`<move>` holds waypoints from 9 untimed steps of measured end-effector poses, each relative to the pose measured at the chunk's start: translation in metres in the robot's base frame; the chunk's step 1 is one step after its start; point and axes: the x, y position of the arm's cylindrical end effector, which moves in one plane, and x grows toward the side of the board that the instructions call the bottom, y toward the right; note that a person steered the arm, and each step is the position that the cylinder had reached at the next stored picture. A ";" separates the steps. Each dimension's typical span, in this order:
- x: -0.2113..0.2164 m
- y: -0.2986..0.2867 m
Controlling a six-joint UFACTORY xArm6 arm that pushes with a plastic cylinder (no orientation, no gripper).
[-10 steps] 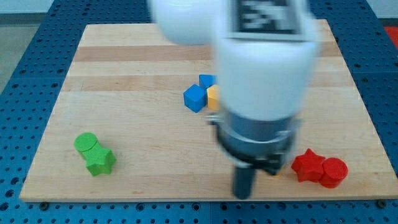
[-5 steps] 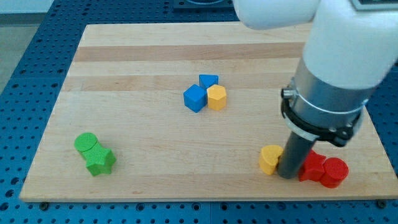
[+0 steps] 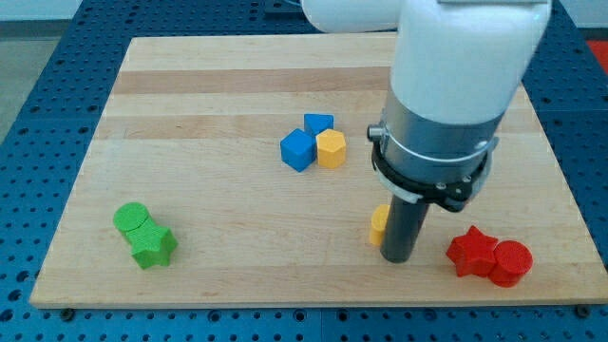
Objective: Push the yellow heart closer to the yellow hexagon
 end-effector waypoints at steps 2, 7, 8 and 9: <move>-0.014 -0.021; -0.094 0.019; -0.096 0.034; -0.097 0.054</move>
